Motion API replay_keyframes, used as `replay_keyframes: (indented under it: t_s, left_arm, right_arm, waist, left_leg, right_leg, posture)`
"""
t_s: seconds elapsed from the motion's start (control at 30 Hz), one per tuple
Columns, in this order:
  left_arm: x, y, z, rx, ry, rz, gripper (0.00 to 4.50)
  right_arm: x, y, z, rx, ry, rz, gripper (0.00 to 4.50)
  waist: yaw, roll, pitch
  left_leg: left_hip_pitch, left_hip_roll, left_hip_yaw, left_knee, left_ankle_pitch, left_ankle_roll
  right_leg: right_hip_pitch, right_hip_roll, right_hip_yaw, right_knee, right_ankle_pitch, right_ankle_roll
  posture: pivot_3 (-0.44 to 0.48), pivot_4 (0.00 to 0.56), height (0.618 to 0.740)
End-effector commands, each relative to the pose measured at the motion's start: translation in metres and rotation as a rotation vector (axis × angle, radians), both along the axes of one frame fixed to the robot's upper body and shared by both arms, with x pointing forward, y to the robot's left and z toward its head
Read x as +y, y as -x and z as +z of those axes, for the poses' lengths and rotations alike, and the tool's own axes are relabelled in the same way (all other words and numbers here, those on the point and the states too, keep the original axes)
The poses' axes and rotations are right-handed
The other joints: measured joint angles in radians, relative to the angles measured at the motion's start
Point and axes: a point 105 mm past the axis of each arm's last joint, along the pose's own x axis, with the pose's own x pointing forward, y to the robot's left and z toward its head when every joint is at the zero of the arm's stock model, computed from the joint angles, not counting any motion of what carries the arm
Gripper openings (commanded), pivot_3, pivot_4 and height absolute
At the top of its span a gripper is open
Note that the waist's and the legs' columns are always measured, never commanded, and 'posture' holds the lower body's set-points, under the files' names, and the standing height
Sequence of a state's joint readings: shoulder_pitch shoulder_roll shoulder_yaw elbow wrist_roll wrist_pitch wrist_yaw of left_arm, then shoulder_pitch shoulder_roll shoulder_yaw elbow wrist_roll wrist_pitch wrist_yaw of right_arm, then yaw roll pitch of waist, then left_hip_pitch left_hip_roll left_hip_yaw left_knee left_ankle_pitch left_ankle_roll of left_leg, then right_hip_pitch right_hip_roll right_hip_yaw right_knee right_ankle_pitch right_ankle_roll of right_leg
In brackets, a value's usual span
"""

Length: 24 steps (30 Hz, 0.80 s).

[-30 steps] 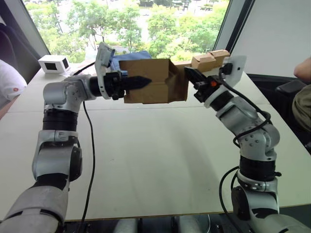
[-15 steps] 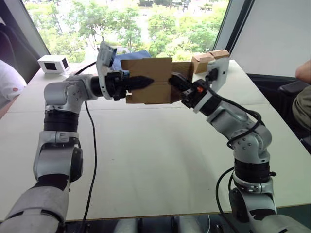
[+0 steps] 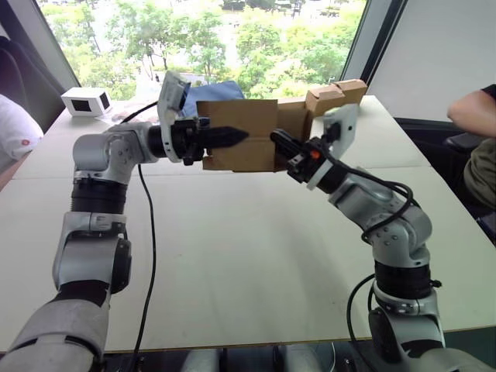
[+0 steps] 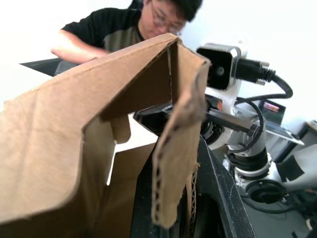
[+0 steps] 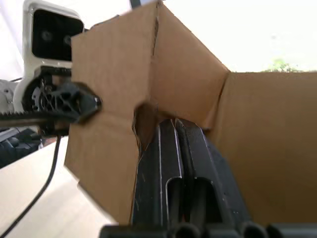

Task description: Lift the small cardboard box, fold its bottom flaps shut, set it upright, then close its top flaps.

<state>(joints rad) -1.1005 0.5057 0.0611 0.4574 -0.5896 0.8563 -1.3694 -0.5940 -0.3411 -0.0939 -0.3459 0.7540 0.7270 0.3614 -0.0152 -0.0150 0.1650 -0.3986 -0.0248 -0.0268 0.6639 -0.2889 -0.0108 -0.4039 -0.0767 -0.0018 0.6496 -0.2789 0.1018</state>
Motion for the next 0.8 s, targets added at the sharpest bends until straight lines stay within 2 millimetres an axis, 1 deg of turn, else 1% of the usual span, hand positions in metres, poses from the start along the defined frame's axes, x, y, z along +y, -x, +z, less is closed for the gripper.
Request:
replay_keyframes:
  t_s: [0.03, 0.13, 0.23, 0.3, 0.33, 0.4, 0.5, 0.57, 0.7, 0.8]
  left_arm:
    - [0.001, 0.002, 0.017, -0.066, 0.024, 0.003, 0.00]
    - [0.001, 0.002, 0.017, -0.068, 0.025, 0.004, 0.00]
    - [0.003, 0.002, 0.018, -0.071, 0.027, 0.007, 0.00]
    - [0.003, 0.003, 0.018, -0.074, 0.028, 0.006, 0.00]
    - [0.004, 0.003, 0.019, -0.076, 0.028, 0.007, 0.00]
    - [0.004, 0.003, 0.020, -0.080, 0.028, 0.007, 0.00]
    - [0.004, 0.004, 0.022, -0.085, 0.030, 0.005, 0.00]
    - [0.003, 0.006, 0.023, -0.090, 0.033, -0.002, 0.00]
    - [-0.001, 0.010, 0.025, -0.097, 0.032, -0.026, 0.00]
    - [-0.002, 0.013, 0.024, -0.102, 0.022, -0.034, 0.00]
  right_arm:
    - [-0.006, 0.015, 0.018, -0.090, -0.001, 0.017, 0.04]
    - [-0.014, 0.019, 0.019, -0.094, 0.018, 0.004, 0.04]
    - [-0.030, 0.024, 0.019, -0.086, 0.045, -0.032, 0.04]
    - [-0.041, 0.028, 0.011, -0.047, 0.061, -0.040, 0.04]
    - [-0.045, 0.031, 0.004, -0.021, 0.086, -0.037, 0.04]
    - [-0.047, 0.036, -0.009, 0.025, 0.126, -0.019, 0.04]
    - [-0.044, 0.042, -0.024, 0.071, 0.159, 0.012, 0.04]
    - [-0.038, 0.041, -0.030, 0.082, 0.175, 0.016, 0.04]
    - [-0.027, 0.036, -0.030, 0.067, 0.172, 0.023, 0.04]
    - [-0.021, 0.032, -0.024, 0.050, 0.148, 0.029, 0.04]
  waist:
    - [0.000, 0.000, 0.000]
    - [0.000, 0.000, 0.000]
    - [0.001, 0.000, 0.000]
    - [0.004, 0.000, 0.000]
    - [0.005, 0.000, 0.000]
    - [0.004, 0.000, 0.000]
    - [0.001, 0.000, 0.000]
    - [-0.003, 0.000, 0.000]
    - [-0.001, 0.000, 0.000]
    - [0.001, 0.000, 0.000]
  left_leg:
    - [0.000, 0.000, 0.000, 0.000, 0.000, 0.000]
    - [0.000, 0.000, 0.000, 0.000, 0.000, 0.000]
    - [0.000, 0.000, 0.000, 0.000, 0.000, 0.000]
    - [-0.001, 0.000, 0.000, 0.000, 0.000, 0.000]
    - [-0.001, 0.000, 0.000, 0.000, 0.000, 0.000]
    - [-0.001, 0.000, 0.000, 0.001, 0.000, 0.000]
    - [-0.001, 0.000, 0.000, 0.001, 0.000, 0.001]
    - [-0.001, 0.001, 0.000, 0.001, 0.000, 0.001]
    - [-0.001, 0.002, 0.000, 0.001, 0.000, 0.001]
    - [-0.001, 0.002, 0.000, 0.001, 0.000, 0.000]
  right_leg:
    - [0.000, 0.000, 0.000, 0.000, 0.000, 0.000]
    - [0.000, 0.000, 0.000, 0.000, 0.000, 0.000]
    - [0.000, 0.000, 0.000, 0.000, 0.000, 0.000]
    - [0.000, 0.000, 0.000, 0.000, 0.000, 0.000]
    - [0.000, 0.000, 0.000, -0.001, 0.000, 0.000]
    - [0.000, 0.000, 0.000, -0.001, 0.000, 0.000]
    - [0.000, 0.000, 0.000, -0.001, 0.000, 0.000]
    - [0.000, 0.000, 0.000, -0.001, 0.000, 0.000]
    - [0.000, 0.002, 0.000, -0.001, 0.000, 0.000]
    - [-0.001, 0.002, 0.000, -0.001, 0.000, 0.000]
  posture:
    - [0.000, 0.150, 0.740]
    - [0.000, 0.150, 0.740]
    - [0.000, 0.150, 0.740]
    - [0.000, 0.150, 0.740]
    - [0.000, 0.150, 0.740]
    - [0.000, 0.150, 0.740]
    - [0.000, 0.150, 0.740]
    - [0.000, 0.150, 0.740]
    - [0.000, 0.150, 0.740]
    - [0.000, 0.150, 0.740]
